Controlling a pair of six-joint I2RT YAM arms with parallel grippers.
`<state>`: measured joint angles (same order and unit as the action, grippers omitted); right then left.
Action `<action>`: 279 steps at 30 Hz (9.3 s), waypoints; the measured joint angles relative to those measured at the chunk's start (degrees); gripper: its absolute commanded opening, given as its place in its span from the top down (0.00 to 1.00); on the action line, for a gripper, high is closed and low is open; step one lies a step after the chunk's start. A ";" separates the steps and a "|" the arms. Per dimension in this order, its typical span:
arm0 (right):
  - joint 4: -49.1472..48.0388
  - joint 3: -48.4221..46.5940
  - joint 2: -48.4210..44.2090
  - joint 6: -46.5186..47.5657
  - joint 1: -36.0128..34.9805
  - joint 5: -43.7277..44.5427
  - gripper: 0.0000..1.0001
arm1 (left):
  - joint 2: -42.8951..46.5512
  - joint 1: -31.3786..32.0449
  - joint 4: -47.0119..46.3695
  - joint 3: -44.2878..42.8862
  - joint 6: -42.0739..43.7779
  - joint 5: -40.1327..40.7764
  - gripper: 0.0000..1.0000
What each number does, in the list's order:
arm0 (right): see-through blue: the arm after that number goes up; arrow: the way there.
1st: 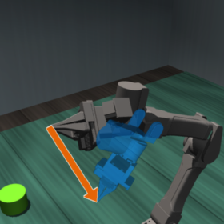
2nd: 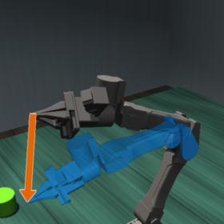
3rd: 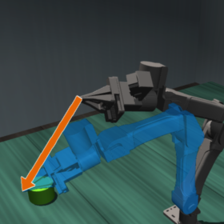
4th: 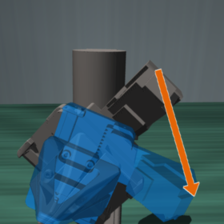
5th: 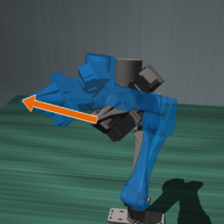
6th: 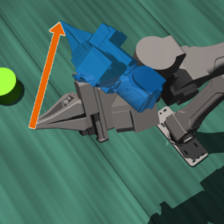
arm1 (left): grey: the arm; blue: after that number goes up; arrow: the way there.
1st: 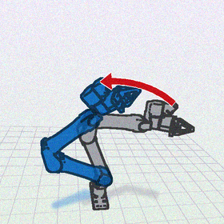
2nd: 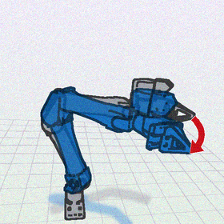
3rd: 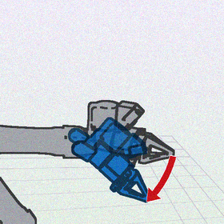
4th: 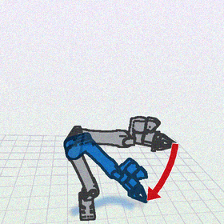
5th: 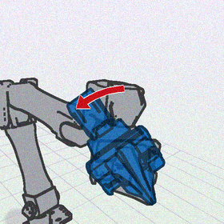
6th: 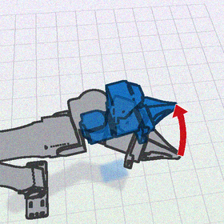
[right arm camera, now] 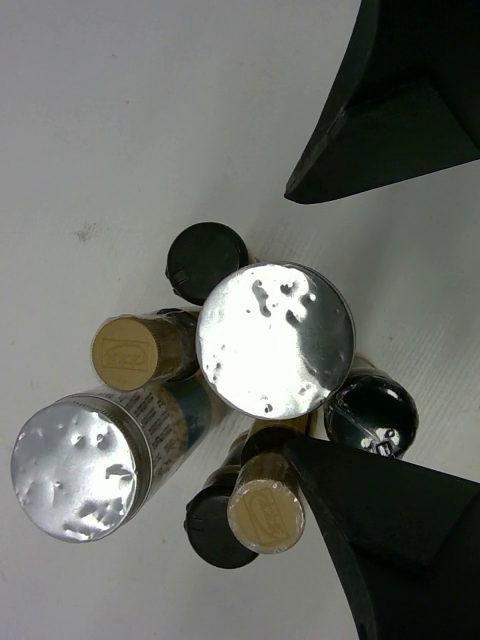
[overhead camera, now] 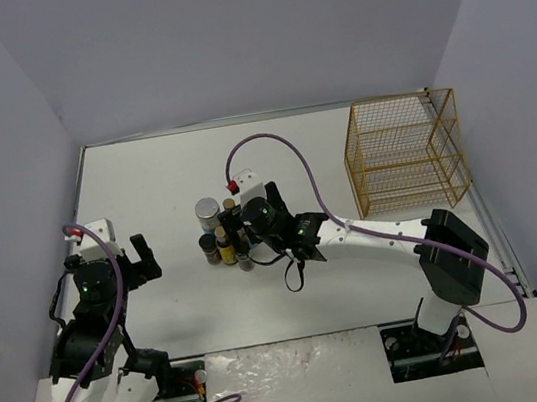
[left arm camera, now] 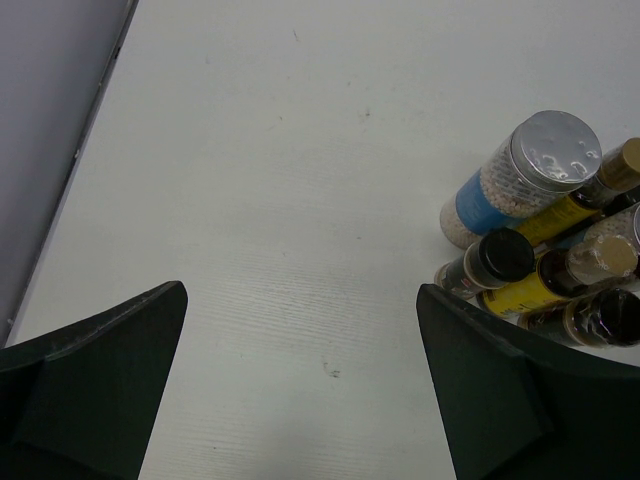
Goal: Organize the condiment bottles
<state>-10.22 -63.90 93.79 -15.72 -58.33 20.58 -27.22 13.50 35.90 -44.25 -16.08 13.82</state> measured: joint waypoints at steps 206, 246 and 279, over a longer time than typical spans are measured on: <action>30.80 -47.14 -5.92 15.57 45.66 -13.51 1.00 | -0.90 0.00 -0.27 0.02 0.04 -1.09 0.03; 24.97 -30.23 6.01 14.97 59.93 -22.53 0.80 | -0.92 0.00 -0.31 0.02 0.04 -1.79 0.03; 19.60 -18.48 -9.55 17.83 25.39 -33.21 0.16 | -1.92 0.00 -0.74 0.04 0.14 -3.36 0.03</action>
<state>9.39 -82.38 84.24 2.11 -32.94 -12.63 -29.15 13.50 35.16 -44.21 -15.93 10.46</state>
